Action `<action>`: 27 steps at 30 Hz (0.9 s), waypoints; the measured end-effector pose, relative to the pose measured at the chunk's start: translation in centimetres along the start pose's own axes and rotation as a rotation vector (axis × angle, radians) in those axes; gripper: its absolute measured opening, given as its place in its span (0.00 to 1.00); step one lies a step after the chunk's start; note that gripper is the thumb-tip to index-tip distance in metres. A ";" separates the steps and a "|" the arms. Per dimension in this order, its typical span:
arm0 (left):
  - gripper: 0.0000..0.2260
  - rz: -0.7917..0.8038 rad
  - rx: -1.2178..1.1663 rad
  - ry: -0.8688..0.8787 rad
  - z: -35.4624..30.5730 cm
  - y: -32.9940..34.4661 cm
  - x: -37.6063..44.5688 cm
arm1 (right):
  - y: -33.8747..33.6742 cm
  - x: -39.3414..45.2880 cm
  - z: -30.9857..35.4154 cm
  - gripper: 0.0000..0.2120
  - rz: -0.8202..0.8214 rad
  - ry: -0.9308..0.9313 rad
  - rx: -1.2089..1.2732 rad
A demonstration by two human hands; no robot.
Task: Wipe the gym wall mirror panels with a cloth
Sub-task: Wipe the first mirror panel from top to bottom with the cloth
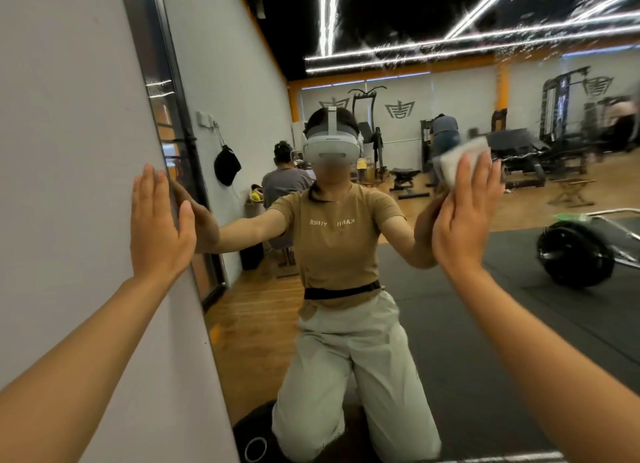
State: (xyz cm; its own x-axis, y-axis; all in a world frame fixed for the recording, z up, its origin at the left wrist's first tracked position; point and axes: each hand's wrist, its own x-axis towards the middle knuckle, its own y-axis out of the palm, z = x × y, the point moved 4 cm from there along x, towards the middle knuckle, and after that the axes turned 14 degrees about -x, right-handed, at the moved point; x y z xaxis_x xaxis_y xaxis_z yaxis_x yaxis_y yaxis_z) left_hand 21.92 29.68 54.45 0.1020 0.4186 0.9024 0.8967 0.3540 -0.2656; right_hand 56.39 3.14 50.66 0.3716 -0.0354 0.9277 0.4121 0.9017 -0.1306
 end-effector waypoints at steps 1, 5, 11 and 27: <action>0.27 0.001 -0.001 -0.003 0.0 0.0 0.0 | 0.3 -2.4 -0.9 0.26 -0.010 0.002 0.000; 0.27 -0.005 -0.011 -0.014 0.0 0.0 -0.1 | 1.3 -16.0 -6.1 0.25 0.187 0.044 -0.009; 0.26 -0.004 -0.030 -0.027 -0.3 0.2 -0.1 | 1.1 -19.7 -7.5 0.26 0.330 0.008 -0.007; 0.26 -0.022 -0.040 -0.017 -0.4 0.4 -0.5 | 1.6 -14.6 -4.6 0.24 0.152 -0.043 0.012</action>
State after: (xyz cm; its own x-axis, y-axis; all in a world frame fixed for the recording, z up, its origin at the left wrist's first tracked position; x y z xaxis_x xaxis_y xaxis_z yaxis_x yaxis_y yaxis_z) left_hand 22.40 29.26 54.08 0.0746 0.4254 0.9019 0.9153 0.3297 -0.2313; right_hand 55.45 3.16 35.25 0.3933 0.1204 0.9115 0.3437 0.9003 -0.2672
